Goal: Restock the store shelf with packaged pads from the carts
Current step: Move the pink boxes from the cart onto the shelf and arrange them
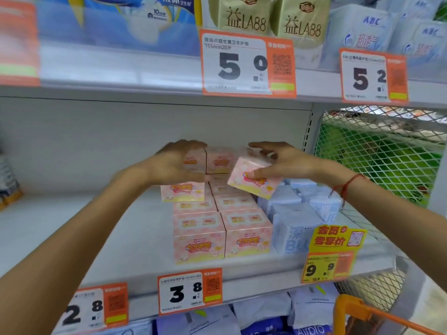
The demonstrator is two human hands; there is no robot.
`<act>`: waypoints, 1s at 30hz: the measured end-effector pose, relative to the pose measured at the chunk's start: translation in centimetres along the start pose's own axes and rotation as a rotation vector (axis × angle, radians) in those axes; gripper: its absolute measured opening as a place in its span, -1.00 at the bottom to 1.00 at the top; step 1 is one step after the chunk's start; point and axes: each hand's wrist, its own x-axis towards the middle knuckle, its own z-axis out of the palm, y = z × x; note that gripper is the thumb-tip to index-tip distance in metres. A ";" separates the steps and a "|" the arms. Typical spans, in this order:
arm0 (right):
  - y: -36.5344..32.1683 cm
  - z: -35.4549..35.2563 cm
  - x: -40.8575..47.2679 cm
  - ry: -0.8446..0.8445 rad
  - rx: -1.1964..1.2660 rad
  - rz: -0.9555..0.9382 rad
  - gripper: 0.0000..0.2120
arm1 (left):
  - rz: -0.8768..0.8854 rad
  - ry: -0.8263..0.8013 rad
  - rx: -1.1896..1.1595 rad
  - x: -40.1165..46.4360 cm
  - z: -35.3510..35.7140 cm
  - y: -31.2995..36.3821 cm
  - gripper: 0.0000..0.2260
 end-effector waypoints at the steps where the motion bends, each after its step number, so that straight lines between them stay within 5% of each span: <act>1: 0.0 0.0 0.8 -0.046 -0.069 0.007 -0.30 | -0.014 -0.011 0.132 0.2 -0.1 -1.0 -0.33; 6: 0.6 2.9 4.9 -0.158 -0.308 -0.022 -0.44 | -0.089 -0.081 0.412 0.6 0.8 -3.4 -0.52; 11: 1.9 5.6 7.5 0.034 -0.305 -0.103 -0.52 | -0.087 0.022 0.423 2.7 1.8 -4.1 -0.60; 19: 2.8 7.8 10.5 0.196 -0.326 -0.010 -0.51 | -0.092 0.054 0.403 6.4 3.0 -4.1 -0.61; 30: 2.8 6.6 8.0 0.277 -0.335 -0.121 -0.50 | -0.141 0.087 0.276 4.8 1.7 -4.6 -0.48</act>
